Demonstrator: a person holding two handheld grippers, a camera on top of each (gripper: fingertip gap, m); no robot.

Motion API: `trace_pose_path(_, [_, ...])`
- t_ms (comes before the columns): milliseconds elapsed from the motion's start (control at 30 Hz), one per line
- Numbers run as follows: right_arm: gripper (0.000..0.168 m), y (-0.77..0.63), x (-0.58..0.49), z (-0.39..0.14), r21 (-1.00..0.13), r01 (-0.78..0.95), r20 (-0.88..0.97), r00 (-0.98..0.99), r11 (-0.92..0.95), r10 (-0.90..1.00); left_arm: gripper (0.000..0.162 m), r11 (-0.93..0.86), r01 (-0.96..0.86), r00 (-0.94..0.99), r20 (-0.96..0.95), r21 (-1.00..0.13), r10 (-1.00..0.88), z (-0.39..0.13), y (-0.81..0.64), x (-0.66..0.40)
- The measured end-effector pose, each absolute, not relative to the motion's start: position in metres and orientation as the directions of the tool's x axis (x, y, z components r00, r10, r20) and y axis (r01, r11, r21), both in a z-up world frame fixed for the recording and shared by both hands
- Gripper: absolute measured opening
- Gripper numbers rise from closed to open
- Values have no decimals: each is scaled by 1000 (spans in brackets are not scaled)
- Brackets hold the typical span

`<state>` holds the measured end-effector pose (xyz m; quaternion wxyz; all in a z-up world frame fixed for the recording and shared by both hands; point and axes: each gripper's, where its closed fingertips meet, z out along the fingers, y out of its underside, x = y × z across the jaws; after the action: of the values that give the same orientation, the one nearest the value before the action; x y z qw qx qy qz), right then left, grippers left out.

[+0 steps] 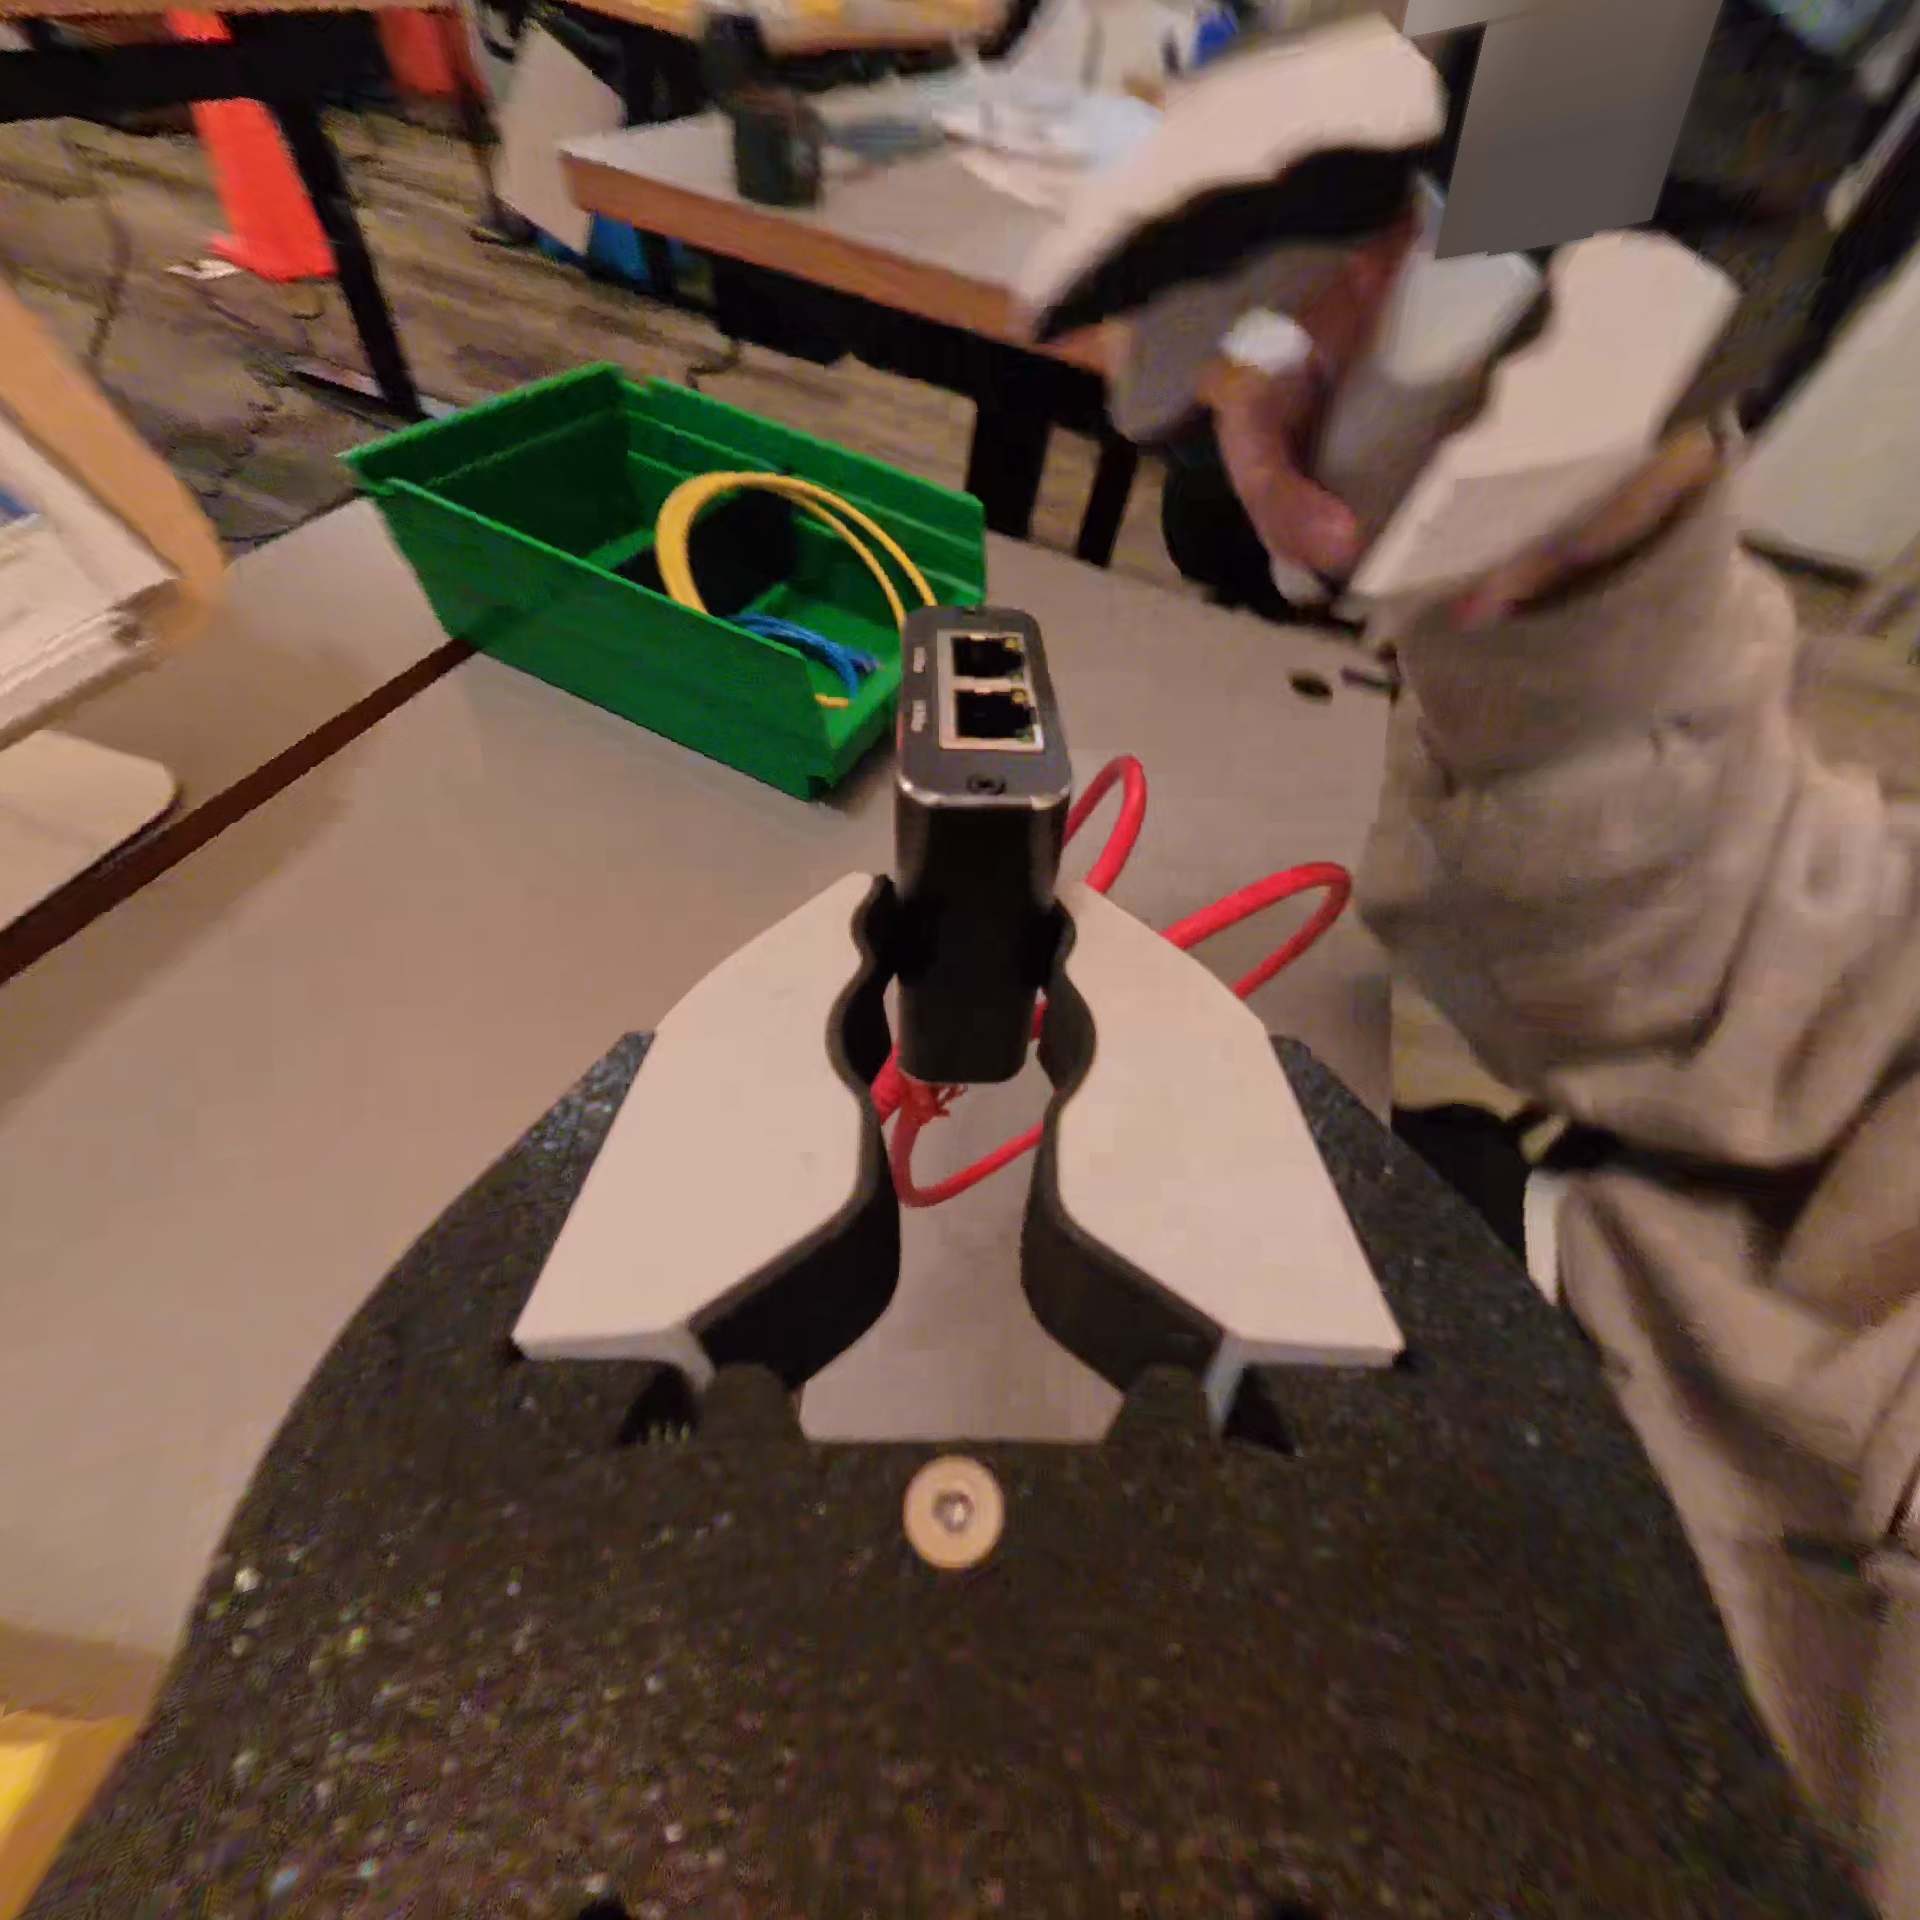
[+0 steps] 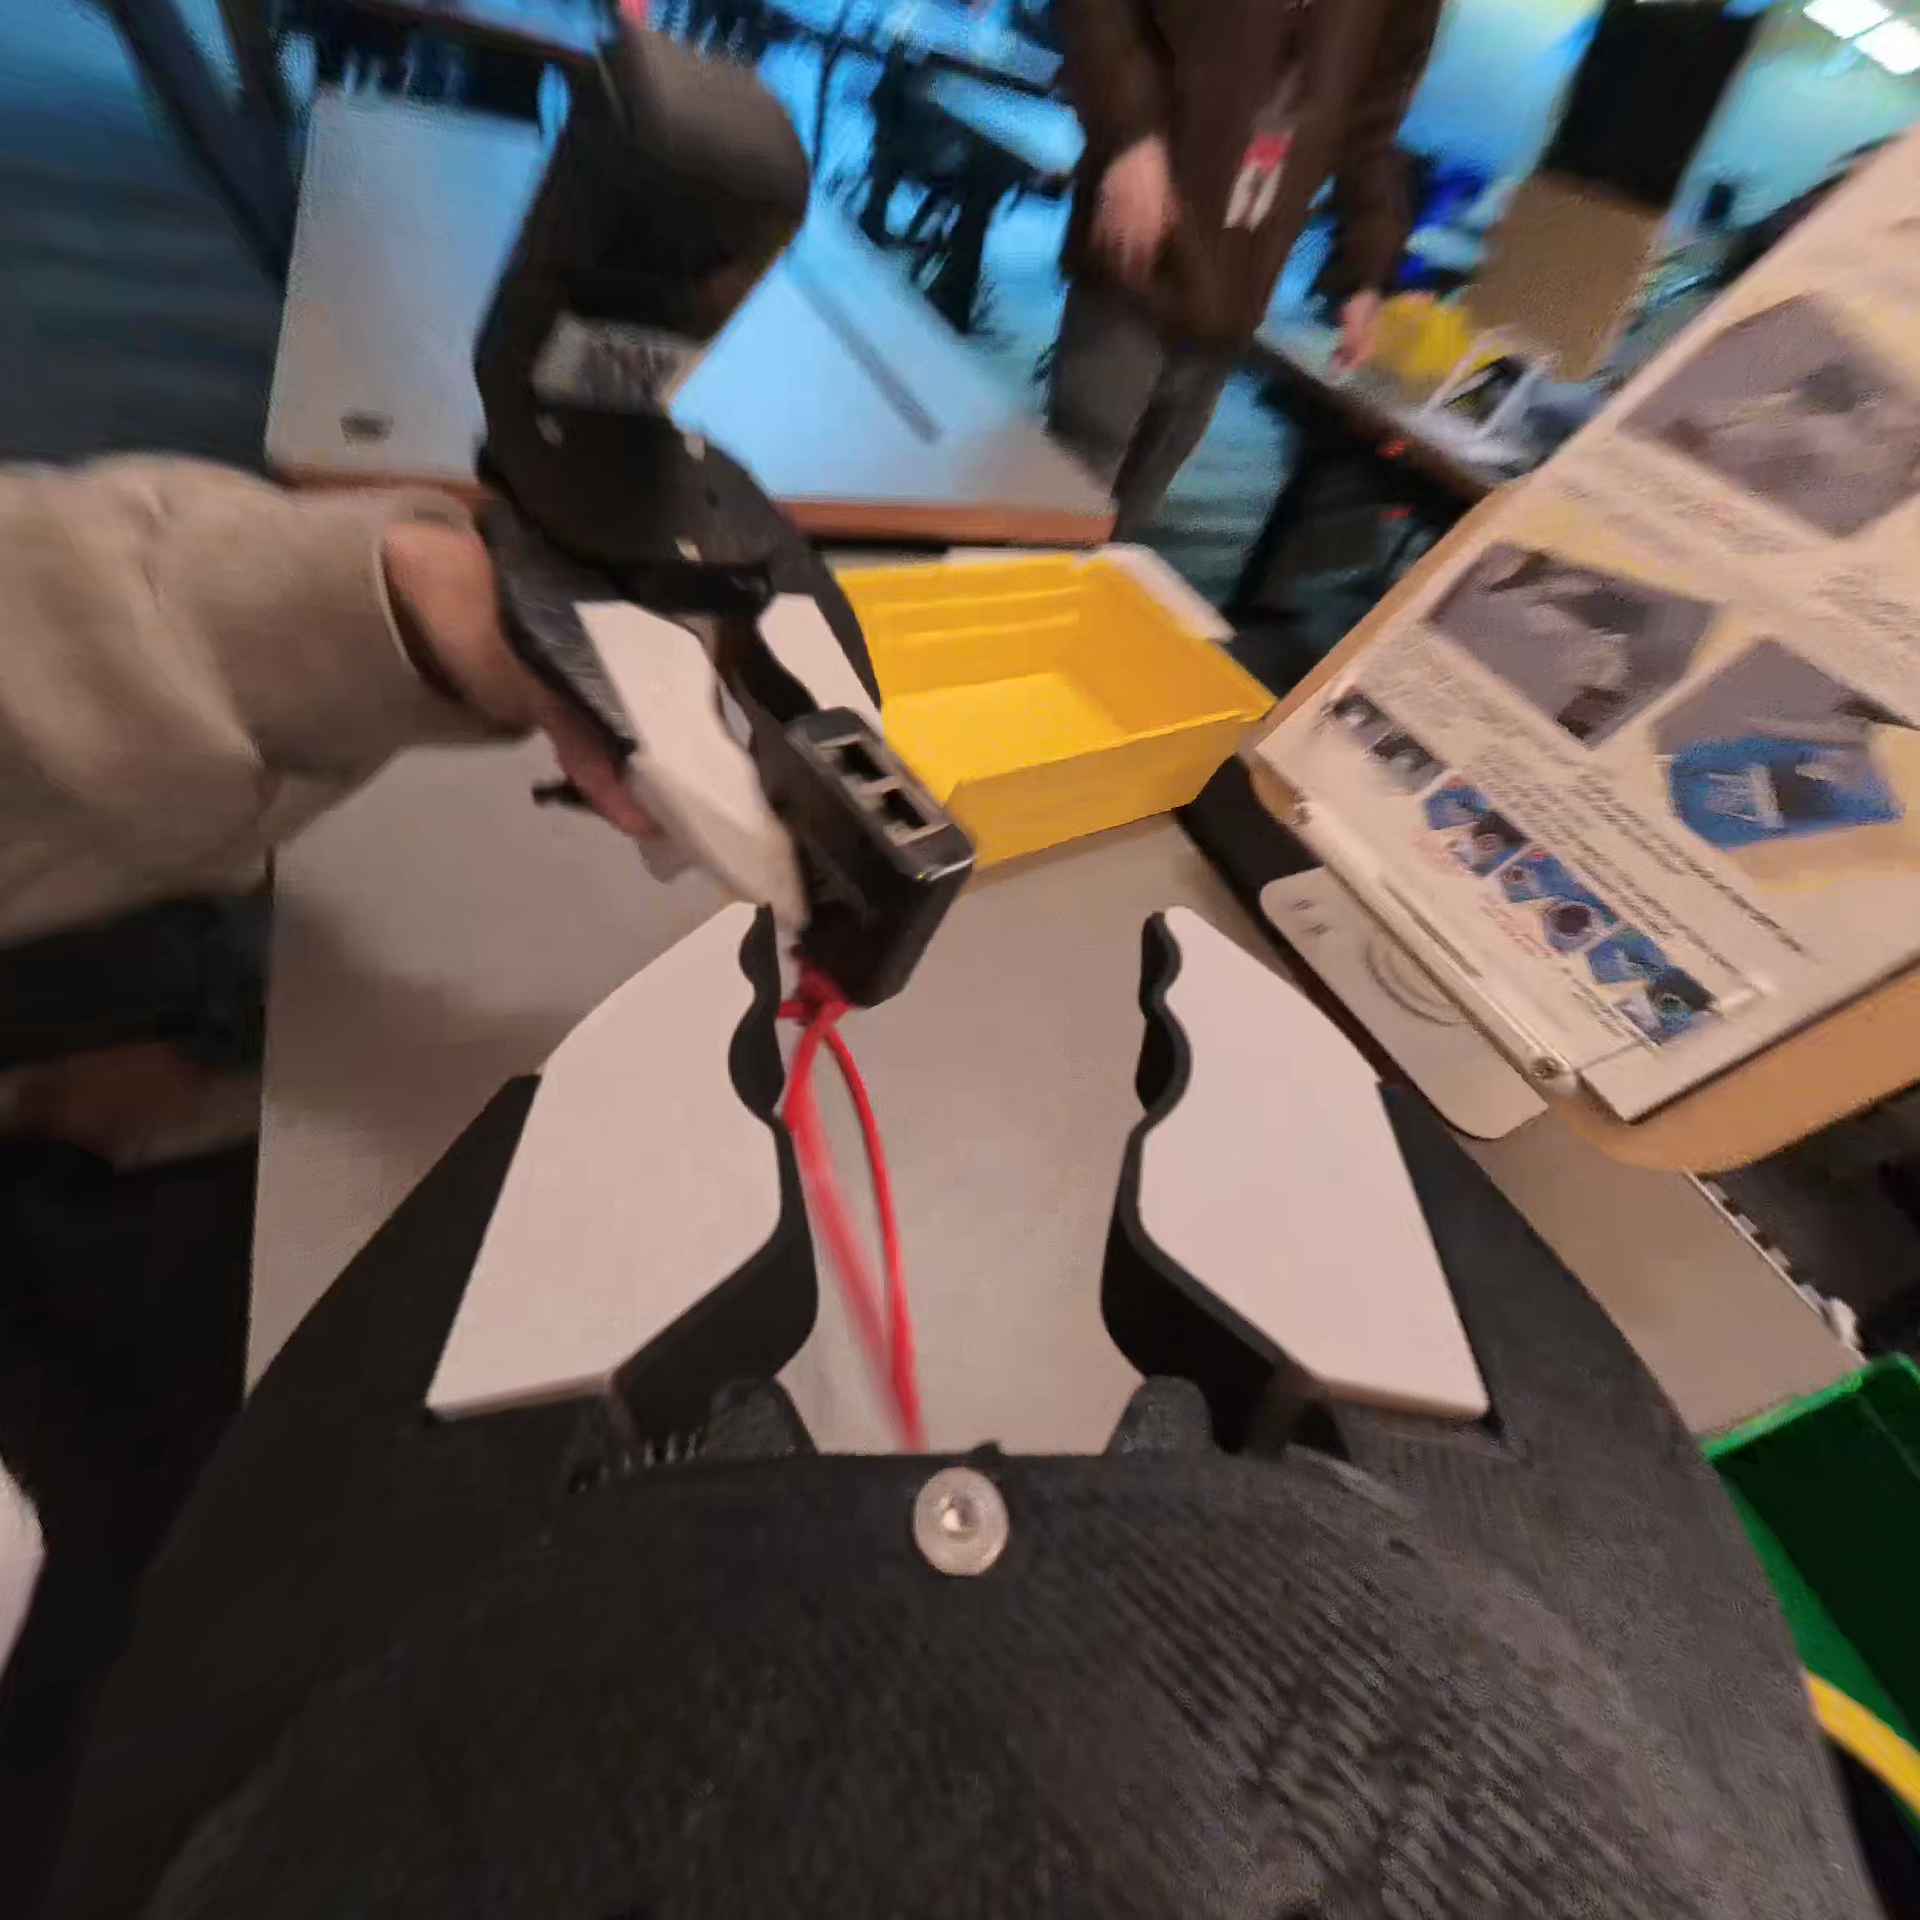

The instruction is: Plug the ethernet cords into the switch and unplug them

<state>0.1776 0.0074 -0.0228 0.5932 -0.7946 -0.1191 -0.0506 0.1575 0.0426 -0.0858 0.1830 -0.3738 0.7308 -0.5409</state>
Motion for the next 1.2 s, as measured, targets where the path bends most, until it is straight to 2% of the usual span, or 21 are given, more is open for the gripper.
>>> trace_pose_path(67, [66,-8,169,-13,-964,197,201,980,-180,-7,25,-105,-343,-522,282,-934,-805,-74,64,170])
trace_pose_path(133, [54,-12,160,-14,-982,174,184,969,-71,-166,25,-313,-279,-428,409,-908,-806,-62,79,178])
trace_pose_path(167, [48,-7,151,-22,-984,174,176,965,-29,-193,25,-400,-246,-407,468,-883,-784,-57,81,181])
trace_pose_path(233, [46,10,151,-56,-984,168,177,950,-59,-258,24,-547,-189,-389,574,-815,-721,-48,80,183])
trace_pose_path(367, [50,29,173,-84,-952,296,300,863,-75,-405,24,-696,-166,-390,694,-699,-605,-46,61,181])
trace_pose_path(467, [45,34,172,-84,-934,353,351,870,-60,-347,24,-738,-210,-406,744,-641,-531,-53,41,175])
trace_pose_path(500, [38,32,173,-83,-938,342,339,879,-50,-336,24,-744,-216,-406,751,-633,-521,-55,37,173])
trace_pose_path(533, [23,28,172,-82,-939,343,336,887,-34,-316,24,-745,-224,-411,754,-628,-512,-57,33,171])
trace_pose_path(567, [21,26,167,-81,-933,359,352,898,-23,-266,24,-746,-227,-423,754,-625,-503,-57,31,168])
trace_pose_path(600, [20,25,164,-82,-934,357,354,909,-29,-218,24,-732,-227,-433,740,-642,-514,-58,28,165])
trace_pose_path(667, [20,21,155,-84,-937,345,348,934,-52,-87,28,-628,-205,-460,640,-751,-615,-59,26,159])
trace_pose_path(767, [20,8,143,-85,-938,334,320,937,-90,139,49,-327,-140,-543,349,-935,-764,-60,17,143])
trace_pose_path(833, [19,-3,135,-82,-926,365,327,900,-92,288,67,-96,-103,-591,138,-990,-795,-63,13,130])
trace_pose_path(933, [19,-16,129,-87,-884,439,330,831,-163,448,86,269,-96,-622,-153,-958,-768,-78,15,116])
trace_pose_path(1000, [19,-17,134,-96,-816,526,371,794,-240,481,88,436,-137,-661,-246,-889,-709,-92,16,109])
trace_pose_path(1100, [19,-13,131,-99,-759,601,418,744,-249,521,93,505,-201,-693,-243,-839,-679,-107,16,110])
trace_pose_path(1200, [19,-6,126,-98,-773,597,418,734,-216,535,94,448,-172,-705,-208,-877,-678,-106,6,113])
